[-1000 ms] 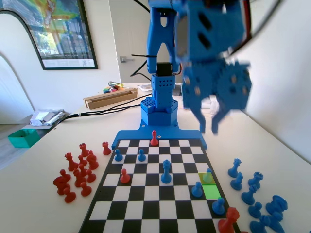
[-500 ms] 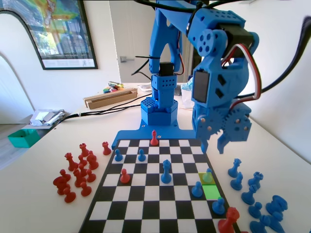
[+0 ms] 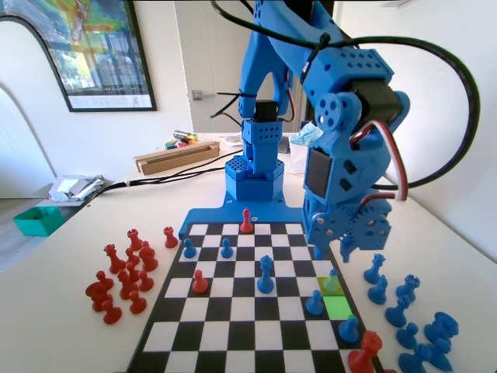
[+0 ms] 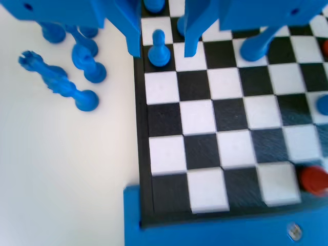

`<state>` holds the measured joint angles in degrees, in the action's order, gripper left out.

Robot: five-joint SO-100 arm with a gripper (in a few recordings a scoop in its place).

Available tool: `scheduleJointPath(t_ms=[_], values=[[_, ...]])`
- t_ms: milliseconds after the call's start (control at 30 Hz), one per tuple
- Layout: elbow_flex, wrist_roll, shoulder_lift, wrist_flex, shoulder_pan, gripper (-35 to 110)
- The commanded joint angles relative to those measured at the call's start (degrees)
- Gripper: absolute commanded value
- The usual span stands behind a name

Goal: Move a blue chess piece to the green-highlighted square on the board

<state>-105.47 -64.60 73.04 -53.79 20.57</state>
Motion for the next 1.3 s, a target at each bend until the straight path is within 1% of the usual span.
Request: scheduleJointPath(t_ms=[0,267,1267], values=[[3.96,-0.79,0.53,-0.18,0.18,15],[7.21,-1.67,-2.02,-0.44,-0.44,15],[8.35,-2.99,-5.71,2.02,-0.88,14]])
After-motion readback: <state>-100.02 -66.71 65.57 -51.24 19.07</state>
